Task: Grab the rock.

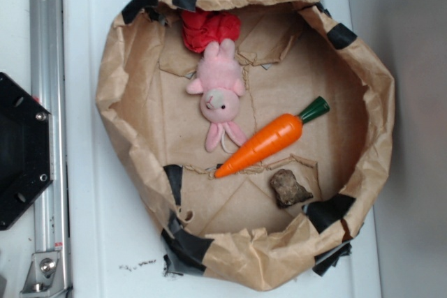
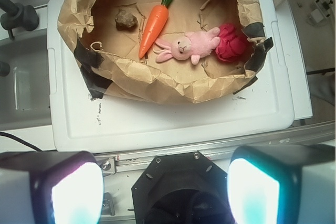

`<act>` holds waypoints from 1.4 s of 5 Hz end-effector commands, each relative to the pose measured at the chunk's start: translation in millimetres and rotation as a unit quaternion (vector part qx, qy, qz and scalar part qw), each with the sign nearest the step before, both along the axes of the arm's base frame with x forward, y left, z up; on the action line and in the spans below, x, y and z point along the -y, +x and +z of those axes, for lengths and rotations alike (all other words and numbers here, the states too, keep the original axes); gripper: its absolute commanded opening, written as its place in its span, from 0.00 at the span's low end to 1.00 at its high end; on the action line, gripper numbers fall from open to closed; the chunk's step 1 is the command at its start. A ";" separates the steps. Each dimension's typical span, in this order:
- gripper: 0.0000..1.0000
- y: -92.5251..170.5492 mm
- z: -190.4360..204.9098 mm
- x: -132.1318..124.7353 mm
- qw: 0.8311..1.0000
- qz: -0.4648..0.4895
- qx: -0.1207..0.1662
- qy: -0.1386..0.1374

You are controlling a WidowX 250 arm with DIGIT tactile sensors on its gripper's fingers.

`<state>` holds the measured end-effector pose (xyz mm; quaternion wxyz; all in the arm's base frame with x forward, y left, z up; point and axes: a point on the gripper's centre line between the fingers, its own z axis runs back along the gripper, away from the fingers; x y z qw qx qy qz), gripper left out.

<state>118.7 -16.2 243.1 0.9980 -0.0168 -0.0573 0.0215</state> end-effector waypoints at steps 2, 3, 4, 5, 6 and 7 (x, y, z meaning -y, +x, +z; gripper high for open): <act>1.00 47.9 -16.7 -5.4 0.994 -0.077 0.076 0.011; 1.00 83.0 -28.4 -9.0 0.982 -0.141 0.124 -0.012; 1.00 117.1 -45.6 -20.5 0.979 -0.150 0.141 -0.005; 1.00 145.6 -67.5 -22.8 0.972 -0.179 0.151 0.005; 1.00 170.1 -103.2 -0.7 0.966 -0.210 0.151 0.010; 1.00 179.2 -142.0 24.8 0.957 -0.256 0.135 0.019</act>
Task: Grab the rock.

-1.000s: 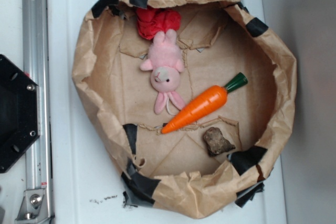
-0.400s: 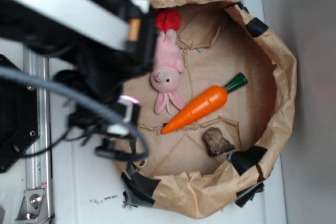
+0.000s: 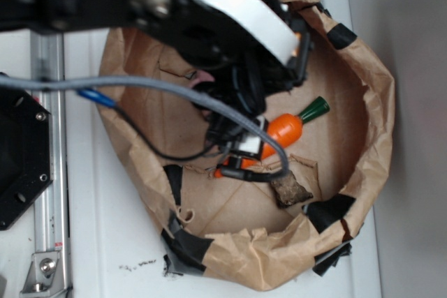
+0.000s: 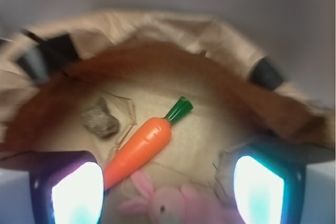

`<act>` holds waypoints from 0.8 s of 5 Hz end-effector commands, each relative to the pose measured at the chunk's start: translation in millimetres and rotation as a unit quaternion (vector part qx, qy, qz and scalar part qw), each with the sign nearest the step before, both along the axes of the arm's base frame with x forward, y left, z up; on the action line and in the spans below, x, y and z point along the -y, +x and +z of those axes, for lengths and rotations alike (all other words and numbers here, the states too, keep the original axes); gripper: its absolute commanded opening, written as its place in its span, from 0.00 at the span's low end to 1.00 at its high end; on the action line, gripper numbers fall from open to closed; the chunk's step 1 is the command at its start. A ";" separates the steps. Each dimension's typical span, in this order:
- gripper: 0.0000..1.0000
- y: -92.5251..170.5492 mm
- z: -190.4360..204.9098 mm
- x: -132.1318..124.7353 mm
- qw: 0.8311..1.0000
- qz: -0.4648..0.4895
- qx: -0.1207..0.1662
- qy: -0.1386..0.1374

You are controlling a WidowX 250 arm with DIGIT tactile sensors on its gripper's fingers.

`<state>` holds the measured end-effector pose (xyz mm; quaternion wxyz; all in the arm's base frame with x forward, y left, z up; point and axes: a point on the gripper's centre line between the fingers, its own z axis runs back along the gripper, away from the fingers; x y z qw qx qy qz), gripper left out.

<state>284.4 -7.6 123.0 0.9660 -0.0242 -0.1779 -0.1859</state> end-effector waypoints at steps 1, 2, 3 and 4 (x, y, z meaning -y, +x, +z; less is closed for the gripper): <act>1.00 21.5 -45.8 62.0 0.992 -0.123 0.019 0.006; 1.00 10.5 -59.5 80.6 0.985 -0.170 0.010 0.001; 1.00 -2.2 -71.3 94.5 0.981 -0.192 0.003 -0.012; 0.88 3.7 -83.7 95.7 0.984 -0.178 -0.007 -0.001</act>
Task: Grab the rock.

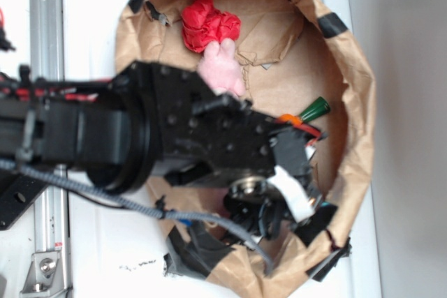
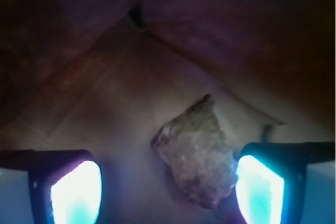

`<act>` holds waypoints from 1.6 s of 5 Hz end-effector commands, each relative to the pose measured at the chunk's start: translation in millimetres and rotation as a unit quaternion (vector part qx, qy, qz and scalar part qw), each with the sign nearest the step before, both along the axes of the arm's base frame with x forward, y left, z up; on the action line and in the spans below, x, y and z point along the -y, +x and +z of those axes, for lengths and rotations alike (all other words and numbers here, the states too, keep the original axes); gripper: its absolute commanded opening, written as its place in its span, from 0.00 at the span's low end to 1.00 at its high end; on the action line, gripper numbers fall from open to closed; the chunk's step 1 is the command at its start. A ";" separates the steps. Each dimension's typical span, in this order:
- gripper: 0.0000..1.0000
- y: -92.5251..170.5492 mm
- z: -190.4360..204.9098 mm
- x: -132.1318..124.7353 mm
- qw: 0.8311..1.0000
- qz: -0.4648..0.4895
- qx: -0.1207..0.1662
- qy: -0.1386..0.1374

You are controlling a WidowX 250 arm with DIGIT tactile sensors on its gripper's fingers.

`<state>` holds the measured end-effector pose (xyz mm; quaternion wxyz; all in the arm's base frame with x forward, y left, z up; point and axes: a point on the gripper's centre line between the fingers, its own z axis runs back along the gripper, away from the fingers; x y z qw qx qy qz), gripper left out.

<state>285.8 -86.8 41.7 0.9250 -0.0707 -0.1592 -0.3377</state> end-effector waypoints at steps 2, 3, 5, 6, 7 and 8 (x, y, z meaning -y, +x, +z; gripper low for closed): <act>0.00 -2.5 -0.5 6.9 0.999 0.031 0.011 0.024; 0.00 -20.3 49.7 -8.8 0.992 0.116 0.040 -0.013; 0.00 -34.9 138.4 -63.6 0.949 0.310 -0.002 -0.051; 0.00 -32.3 155.7 -80.8 0.922 0.375 -0.053 -0.085; 0.00 -20.9 151.3 -73.0 0.896 0.433 -0.091 -0.025; 0.00 -22.3 148.4 -71.9 0.890 0.444 -0.095 -0.025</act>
